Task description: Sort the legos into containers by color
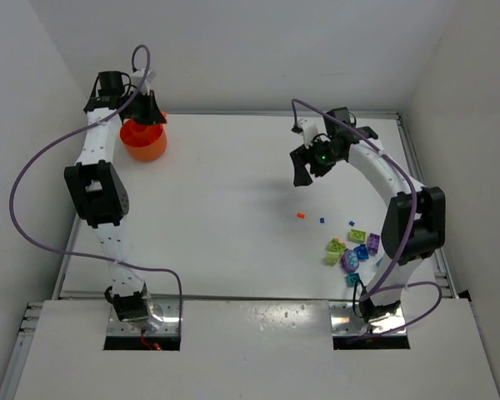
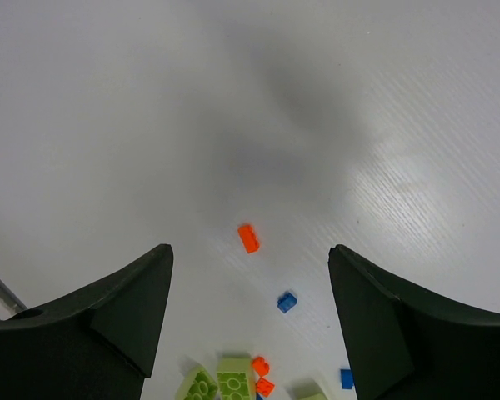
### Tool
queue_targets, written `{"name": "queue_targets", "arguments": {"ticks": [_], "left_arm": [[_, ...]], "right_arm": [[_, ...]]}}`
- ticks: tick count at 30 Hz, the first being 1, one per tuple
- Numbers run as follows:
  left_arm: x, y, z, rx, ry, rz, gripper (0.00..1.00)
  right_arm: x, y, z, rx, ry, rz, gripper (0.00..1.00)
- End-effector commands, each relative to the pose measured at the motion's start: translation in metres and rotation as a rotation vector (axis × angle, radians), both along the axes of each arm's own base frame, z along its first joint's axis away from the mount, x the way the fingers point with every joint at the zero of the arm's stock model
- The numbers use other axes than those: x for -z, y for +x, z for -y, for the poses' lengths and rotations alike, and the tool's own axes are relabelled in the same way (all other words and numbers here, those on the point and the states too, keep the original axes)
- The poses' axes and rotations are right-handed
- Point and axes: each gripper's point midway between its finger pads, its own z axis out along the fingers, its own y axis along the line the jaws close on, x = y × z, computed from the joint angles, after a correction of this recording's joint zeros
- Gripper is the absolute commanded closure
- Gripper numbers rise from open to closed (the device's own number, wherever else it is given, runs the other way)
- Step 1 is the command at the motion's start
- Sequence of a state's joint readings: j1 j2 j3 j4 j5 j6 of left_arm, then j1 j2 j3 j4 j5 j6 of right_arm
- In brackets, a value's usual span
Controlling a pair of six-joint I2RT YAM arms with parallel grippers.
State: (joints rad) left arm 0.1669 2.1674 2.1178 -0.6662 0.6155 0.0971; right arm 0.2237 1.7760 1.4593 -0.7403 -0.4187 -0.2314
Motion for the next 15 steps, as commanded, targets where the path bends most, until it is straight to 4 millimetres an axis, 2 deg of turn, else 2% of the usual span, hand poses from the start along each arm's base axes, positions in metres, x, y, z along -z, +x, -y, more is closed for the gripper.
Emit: {"name": "queue_targets", "arguments": {"ticks": [1, 5, 9, 10, 11, 14, 15], "left_arm": [[-0.011, 0.011, -0.016, -0.047, 0.053, 0.041, 0.97], [0.006, 0.017, -0.022, -0.060, 0.043, 0.015, 0.97], [0.009, 0.022, -0.023, -0.065, 0.038, 0.019, 0.96], [0.015, 0.023, -0.028, -0.074, 0.036, 0.008, 0.95], [0.011, 0.024, -0.028, -0.075, 0.037, 0.017, 0.95], [0.020, 0.027, -0.029, -0.075, 0.036, 0.008, 0.95], [0.016, 0.028, -0.029, -0.075, 0.037, 0.017, 0.95]], "right_arm": [[-0.013, 0.015, 0.000, 0.010, 0.009, 0.050, 0.24], [-0.009, 0.015, 0.000, 0.010, 0.007, 0.041, 0.24], [-0.009, 0.016, 0.001, 0.015, -0.001, 0.043, 0.24], [-0.005, 0.016, 0.001, 0.015, -0.003, 0.034, 0.24], [-0.005, 0.016, 0.001, 0.015, -0.003, 0.034, 0.24], [-0.004, 0.019, 0.002, 0.019, -0.011, 0.037, 0.24], [-0.004, 0.019, 0.000, 0.015, -0.018, 0.039, 0.24]]}}
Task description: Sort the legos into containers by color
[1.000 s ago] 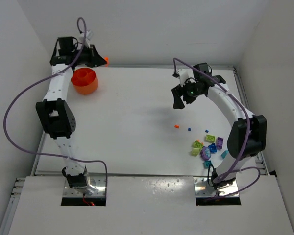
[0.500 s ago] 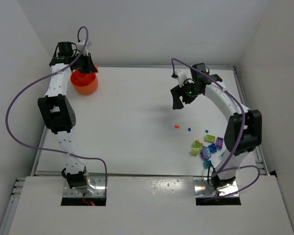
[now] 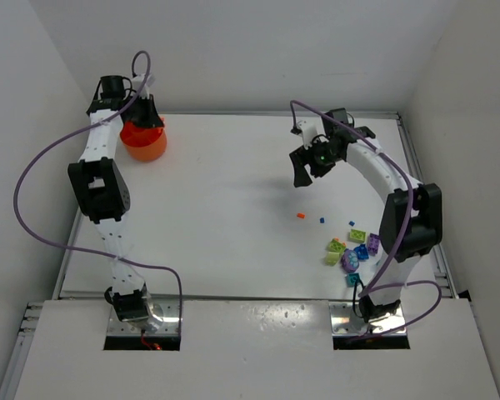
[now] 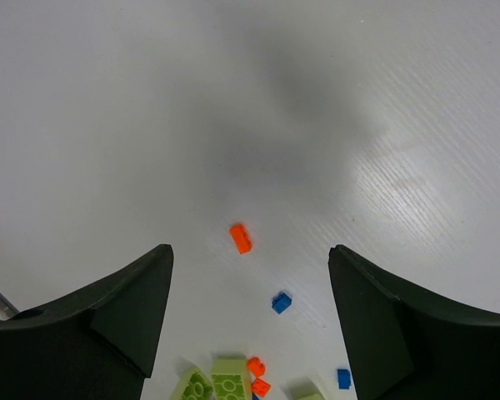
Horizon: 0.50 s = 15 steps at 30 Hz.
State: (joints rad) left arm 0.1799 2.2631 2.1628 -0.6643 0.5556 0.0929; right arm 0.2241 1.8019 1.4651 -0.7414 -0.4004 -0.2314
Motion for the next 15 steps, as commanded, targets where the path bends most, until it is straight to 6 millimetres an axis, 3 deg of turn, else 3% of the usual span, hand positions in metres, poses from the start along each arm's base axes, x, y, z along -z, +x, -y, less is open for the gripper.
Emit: {"name": "queue_targets", "arguments": {"ticks": [1, 15], "left_arm": [[-0.017, 0.013, -0.010, -0.014, 0.010, 0.065, 0.95], [0.004, 0.013, -0.026, -0.047, -0.003, 0.023, 0.91]], "right_arm": [[-0.013, 0.016, -0.003, 0.006, 0.002, 0.056, 0.24], [-0.011, 0.021, -0.003, 0.010, -0.022, 0.062, 0.24]]}}
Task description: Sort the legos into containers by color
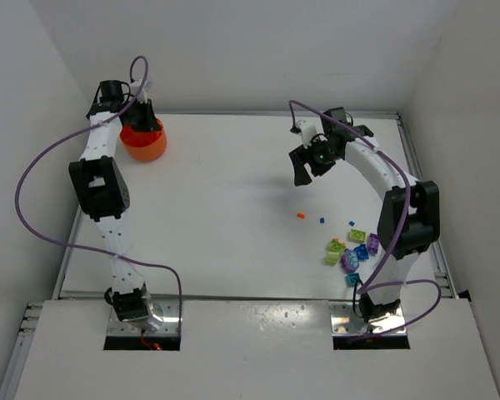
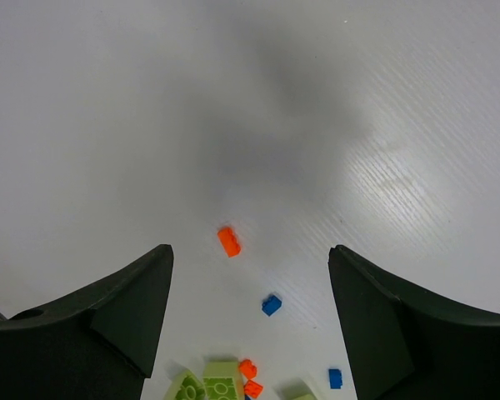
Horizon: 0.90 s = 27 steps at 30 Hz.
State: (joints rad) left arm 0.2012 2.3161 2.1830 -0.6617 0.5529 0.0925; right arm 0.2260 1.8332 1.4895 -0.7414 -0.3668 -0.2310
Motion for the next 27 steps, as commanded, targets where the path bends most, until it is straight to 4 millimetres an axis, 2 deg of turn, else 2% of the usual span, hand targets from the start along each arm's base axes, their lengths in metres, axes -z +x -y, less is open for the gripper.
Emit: {"name": "queue_targets", "arguments": {"ticks": [1, 6, 7, 9, 12, 15, 17, 18, 19, 21, 22, 23, 24, 25, 26, 27], "left_arm": [[-0.019, 0.009, -0.013, -0.023, 0.004, 0.062, 0.90], [-0.019, 0.008, -0.024, -0.042, 0.004, 0.062, 0.79], [-0.019, 0.008, -0.024, -0.042, 0.004, 0.062, 0.73], [-0.024, 0.008, -0.025, -0.048, 0.012, 0.070, 0.67], [-0.029, 0.008, -0.027, -0.050, 0.027, 0.081, 0.66], [-0.048, 0.007, -0.027, -0.050, 0.035, 0.117, 0.63], [-0.074, 0.009, -0.029, -0.057, 0.053, 0.174, 0.60], [-0.081, 0.008, -0.028, -0.057, 0.056, 0.186, 0.60], [-0.106, 0.006, -0.028, -0.058, 0.067, 0.238, 0.57], [-0.131, 0.000, -0.026, -0.058, 0.076, 0.282, 0.56], [-0.142, -0.004, -0.014, -0.031, 0.089, 0.305, 0.56], [-0.167, -0.014, -0.006, -0.025, 0.120, 0.348, 0.54], [-0.176, -0.021, 0.002, -0.008, 0.146, 0.368, 0.53], [-0.164, -0.028, 0.022, 0.037, 0.207, 0.352, 0.53], [-0.164, -0.035, 0.035, 0.063, 0.250, 0.357, 0.50], [-0.180, -0.050, 0.049, 0.085, 0.295, 0.392, 0.48]], "right_arm": [[-0.017, 0.013, -0.006, -0.004, 0.009, 0.062, 0.24], [-0.017, 0.013, -0.006, -0.004, 0.009, 0.062, 0.24], [-0.017, 0.013, -0.006, -0.004, 0.009, 0.062, 0.24], [-0.017, 0.013, -0.006, -0.004, 0.009, 0.062, 0.24], [-0.017, 0.013, -0.006, -0.004, 0.009, 0.062, 0.24], [-0.013, 0.012, -0.004, 0.001, -0.003, 0.056, 0.24], [-0.009, 0.009, -0.003, -0.007, -0.009, 0.048, 0.24], [-0.009, 0.010, 0.001, 0.002, -0.009, 0.048, 0.24], [-0.009, 0.007, 0.001, 0.002, -0.009, 0.046, 0.24], [-0.006, -0.001, 0.014, 0.008, -0.046, 0.043, 0.25], [-0.013, -0.007, 0.022, 0.001, -0.064, 0.068, 0.25], [-0.002, -0.020, 0.033, 0.005, -0.093, 0.043, 0.27], [0.000, -0.029, 0.037, -0.006, -0.110, 0.043, 0.28], [-0.008, -0.037, 0.047, -0.018, -0.130, 0.080, 0.28], [0.010, -0.056, 0.059, -0.018, -0.167, 0.038, 0.29], [0.013, -0.069, 0.062, -0.036, -0.177, 0.025, 0.30]]}}
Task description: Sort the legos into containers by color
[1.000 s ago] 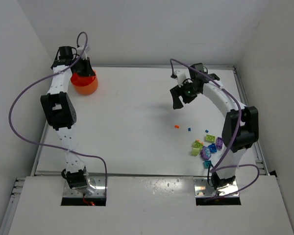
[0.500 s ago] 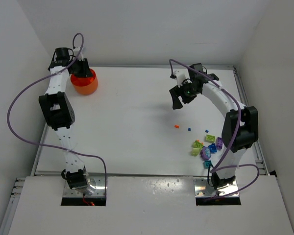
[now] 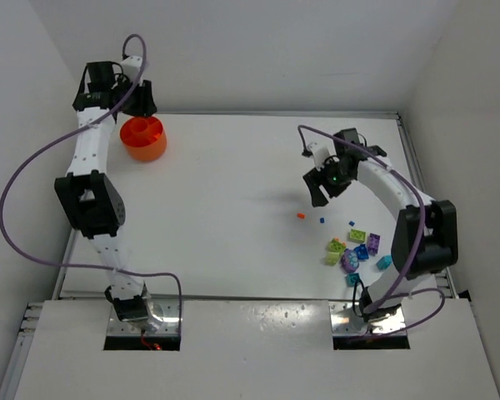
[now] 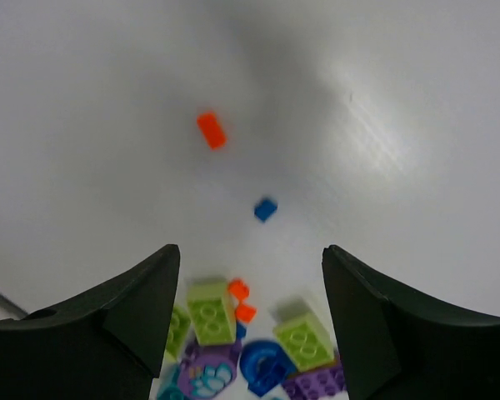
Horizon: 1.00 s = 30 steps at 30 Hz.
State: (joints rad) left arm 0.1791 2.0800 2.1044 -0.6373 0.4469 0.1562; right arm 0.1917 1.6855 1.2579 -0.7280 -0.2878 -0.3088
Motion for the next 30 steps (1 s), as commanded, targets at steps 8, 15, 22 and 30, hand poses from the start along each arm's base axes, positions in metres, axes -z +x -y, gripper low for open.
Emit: {"name": "queue_targets", "arguments": {"ticks": [8, 15, 22, 30], "left_arm": [[0.003, -0.093, 0.153, 0.271, 0.066, -0.030, 0.40], [0.006, -0.092, 0.155, 0.238, -0.220, -0.100, 0.39], [0.010, -0.093, 0.146, 0.209, -0.259, -0.112, 0.36], [0.015, -0.095, 0.139, 0.195, -0.249, -0.120, 0.35]], "right_arm": [[0.001, -0.049, 0.020, -0.155, -0.086, 0.090, 0.47], [0.020, -0.012, -0.011, -0.281, -0.134, 0.155, 0.53], [0.055, -0.001, -0.032, -0.336, -0.193, 0.135, 0.47], [0.069, 0.005, -0.050, -0.342, -0.216, 0.140, 0.47]]}}
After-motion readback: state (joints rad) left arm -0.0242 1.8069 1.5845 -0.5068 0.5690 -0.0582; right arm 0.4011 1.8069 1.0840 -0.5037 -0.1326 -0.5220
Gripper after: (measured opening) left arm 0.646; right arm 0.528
